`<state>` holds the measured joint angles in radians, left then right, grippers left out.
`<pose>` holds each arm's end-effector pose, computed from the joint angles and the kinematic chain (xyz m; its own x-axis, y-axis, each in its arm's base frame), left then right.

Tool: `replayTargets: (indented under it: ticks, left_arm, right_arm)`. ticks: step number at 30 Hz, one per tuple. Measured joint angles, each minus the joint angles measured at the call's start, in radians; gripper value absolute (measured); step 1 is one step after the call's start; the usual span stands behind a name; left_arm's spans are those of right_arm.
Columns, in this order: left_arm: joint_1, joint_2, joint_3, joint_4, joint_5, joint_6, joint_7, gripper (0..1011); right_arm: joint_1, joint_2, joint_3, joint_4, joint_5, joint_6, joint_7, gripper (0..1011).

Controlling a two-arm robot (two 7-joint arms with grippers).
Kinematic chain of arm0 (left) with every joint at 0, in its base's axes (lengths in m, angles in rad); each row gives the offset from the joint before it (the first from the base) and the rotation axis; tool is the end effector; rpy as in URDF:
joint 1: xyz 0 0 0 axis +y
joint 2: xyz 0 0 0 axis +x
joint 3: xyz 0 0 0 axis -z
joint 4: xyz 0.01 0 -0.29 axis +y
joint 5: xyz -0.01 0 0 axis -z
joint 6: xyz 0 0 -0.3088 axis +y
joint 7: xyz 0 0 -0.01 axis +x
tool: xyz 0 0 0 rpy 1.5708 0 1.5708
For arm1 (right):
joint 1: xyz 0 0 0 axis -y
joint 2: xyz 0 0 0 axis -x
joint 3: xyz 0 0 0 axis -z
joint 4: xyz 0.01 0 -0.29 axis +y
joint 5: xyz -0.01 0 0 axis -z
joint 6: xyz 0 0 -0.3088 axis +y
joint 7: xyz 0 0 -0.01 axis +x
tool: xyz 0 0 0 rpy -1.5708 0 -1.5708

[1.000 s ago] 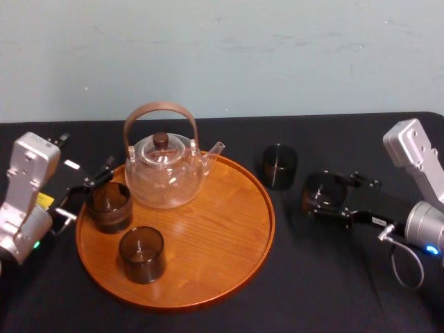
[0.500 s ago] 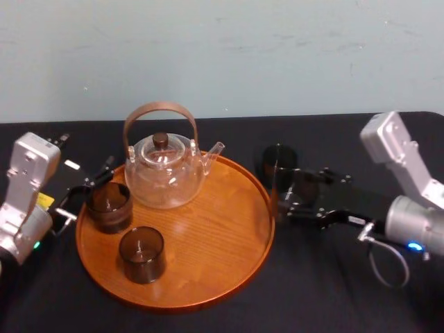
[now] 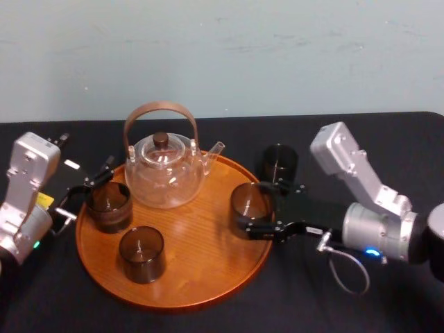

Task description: Pick up the glass from the table and place it on the tray.

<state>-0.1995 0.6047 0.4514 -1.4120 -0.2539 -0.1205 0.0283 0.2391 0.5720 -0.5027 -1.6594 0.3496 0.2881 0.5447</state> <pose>0.3581 0.0827 -0.3023 0.2923 0.8803 0.3737 -0.9553 0.2873 0.0703 0.3540 -0.0149 -0.2398 0.8314 -0.5477 0.0936 0.5428 0.7646 -0.3475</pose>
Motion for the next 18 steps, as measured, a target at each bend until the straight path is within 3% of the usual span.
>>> replayTargets:
  ticks: [18]
  left_arm:
    - [0.000,0.000,0.000,0.000,0.000,0.000,0.000,1002]
  right_arm:
    - [0.047,-0.039,-0.103,0.065,0.012,-0.008,0.049,905]
